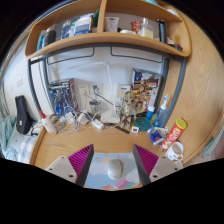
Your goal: Arrange mouse
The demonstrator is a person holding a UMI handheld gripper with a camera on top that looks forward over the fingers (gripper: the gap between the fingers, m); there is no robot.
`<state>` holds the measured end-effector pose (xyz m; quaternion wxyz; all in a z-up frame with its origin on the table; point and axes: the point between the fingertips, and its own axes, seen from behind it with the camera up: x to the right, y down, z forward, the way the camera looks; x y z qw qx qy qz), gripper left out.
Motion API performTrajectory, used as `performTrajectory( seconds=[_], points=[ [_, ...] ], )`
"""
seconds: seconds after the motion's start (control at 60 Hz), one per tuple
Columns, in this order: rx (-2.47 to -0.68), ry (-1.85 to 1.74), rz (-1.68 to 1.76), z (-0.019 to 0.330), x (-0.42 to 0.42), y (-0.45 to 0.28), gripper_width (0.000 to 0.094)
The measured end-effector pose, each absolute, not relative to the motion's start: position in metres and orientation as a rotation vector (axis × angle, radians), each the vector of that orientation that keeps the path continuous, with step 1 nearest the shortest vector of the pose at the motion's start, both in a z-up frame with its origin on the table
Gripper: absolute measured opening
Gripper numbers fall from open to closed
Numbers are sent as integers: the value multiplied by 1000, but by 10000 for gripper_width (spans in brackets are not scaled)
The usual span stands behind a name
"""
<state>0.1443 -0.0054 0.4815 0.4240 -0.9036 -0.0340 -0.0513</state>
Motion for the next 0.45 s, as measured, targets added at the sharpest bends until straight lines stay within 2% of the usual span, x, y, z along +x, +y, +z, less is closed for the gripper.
performTrajectory(
  seconds=[0.45],
  points=[
    [-2240, -110, -181, 507, 127, -23, 794]
  ],
)
